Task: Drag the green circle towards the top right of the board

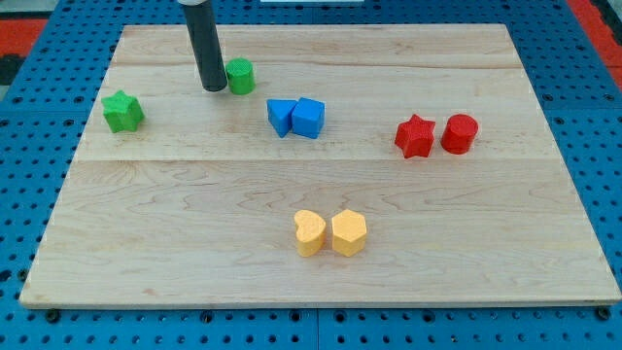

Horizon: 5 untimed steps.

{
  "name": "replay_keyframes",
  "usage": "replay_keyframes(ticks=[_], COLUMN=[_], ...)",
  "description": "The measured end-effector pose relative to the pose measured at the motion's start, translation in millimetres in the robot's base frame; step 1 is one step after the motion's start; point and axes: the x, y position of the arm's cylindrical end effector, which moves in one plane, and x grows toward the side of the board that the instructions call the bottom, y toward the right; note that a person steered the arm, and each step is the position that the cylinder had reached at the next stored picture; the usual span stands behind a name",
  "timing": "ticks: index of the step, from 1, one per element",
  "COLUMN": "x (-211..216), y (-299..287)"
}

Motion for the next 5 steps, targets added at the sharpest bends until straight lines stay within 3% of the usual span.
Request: replay_keyframes(ticks=[1,3,4,5], x=[-22,-28,-49,-35], y=[23,170,196,159])
